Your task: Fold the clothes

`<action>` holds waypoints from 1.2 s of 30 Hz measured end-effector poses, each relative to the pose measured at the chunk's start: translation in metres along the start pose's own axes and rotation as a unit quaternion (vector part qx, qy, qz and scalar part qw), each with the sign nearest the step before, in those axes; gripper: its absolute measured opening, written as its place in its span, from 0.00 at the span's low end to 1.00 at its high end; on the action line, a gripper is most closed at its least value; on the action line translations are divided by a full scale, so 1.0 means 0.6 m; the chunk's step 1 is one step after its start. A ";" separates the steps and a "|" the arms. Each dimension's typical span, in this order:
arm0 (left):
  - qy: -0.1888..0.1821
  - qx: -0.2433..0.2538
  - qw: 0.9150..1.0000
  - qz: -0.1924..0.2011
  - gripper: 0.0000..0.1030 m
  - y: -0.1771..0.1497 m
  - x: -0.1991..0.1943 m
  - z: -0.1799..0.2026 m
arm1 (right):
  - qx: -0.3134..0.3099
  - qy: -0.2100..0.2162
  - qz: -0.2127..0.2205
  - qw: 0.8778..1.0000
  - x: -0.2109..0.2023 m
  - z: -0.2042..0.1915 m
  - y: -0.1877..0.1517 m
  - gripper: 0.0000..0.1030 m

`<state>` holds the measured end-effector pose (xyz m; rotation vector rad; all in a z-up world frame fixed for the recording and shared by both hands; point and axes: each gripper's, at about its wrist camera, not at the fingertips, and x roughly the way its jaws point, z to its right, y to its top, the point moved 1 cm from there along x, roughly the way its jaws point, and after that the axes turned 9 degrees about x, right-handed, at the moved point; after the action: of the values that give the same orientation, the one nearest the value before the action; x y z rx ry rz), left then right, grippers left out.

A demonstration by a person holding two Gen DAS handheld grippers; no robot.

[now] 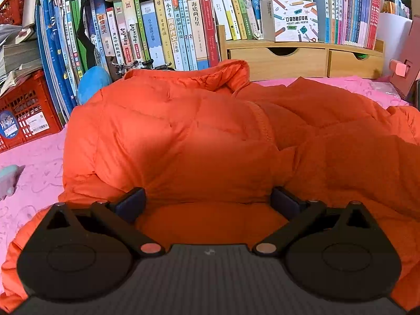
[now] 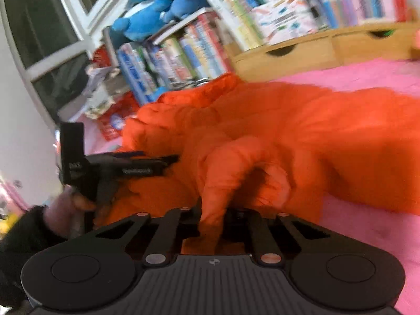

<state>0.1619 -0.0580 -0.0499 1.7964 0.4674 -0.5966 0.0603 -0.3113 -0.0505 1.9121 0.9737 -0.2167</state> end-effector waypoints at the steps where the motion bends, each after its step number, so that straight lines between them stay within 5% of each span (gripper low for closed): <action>1: 0.000 0.000 1.000 0.000 1.00 0.000 0.000 0.000 | -0.002 -0.018 0.010 1.000 -0.014 0.001 -0.005 0.08; 7: 0.002 0.000 1.000 -0.001 1.00 0.001 0.000 0.001 | 0.032 -0.127 0.074 0.989 -0.102 0.047 -0.012 0.02; 10: 0.003 0.002 1.000 -0.001 1.00 0.001 0.000 0.000 | 0.076 -0.132 0.096 0.984 -0.141 0.083 -0.016 0.02; 16: 0.006 0.006 1.000 -0.001 1.00 0.002 -0.002 0.002 | 0.086 -0.038 0.112 0.989 -0.146 0.074 -0.014 0.13; 21: 0.006 0.006 1.000 -0.001 1.00 0.002 -0.002 0.003 | 0.025 -0.023 0.093 0.995 -0.082 0.010 -0.006 0.23; 24: 0.006 0.006 1.000 -0.001 1.00 0.002 -0.002 0.002 | 0.012 0.004 0.071 0.997 -0.050 -0.012 -0.003 0.42; 29: 0.005 0.006 1.000 -0.001 1.00 0.003 -0.002 0.002 | -0.010 0.034 0.032 0.999 -0.014 -0.031 -0.005 0.53; 33: 0.005 0.006 1.000 -0.001 1.00 0.003 -0.002 0.001 | -0.019 0.078 -0.010 0.997 0.022 -0.037 -0.002 0.85; 36: 0.005 0.006 1.000 -0.001 1.00 0.003 -0.002 0.001 | -0.041 0.117 -0.033 0.992 0.034 -0.053 -0.005 0.93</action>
<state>0.1617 -0.0591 -0.0479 1.8112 0.4736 -0.5937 0.0645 -0.2739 -0.0458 1.8598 1.1839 0.0101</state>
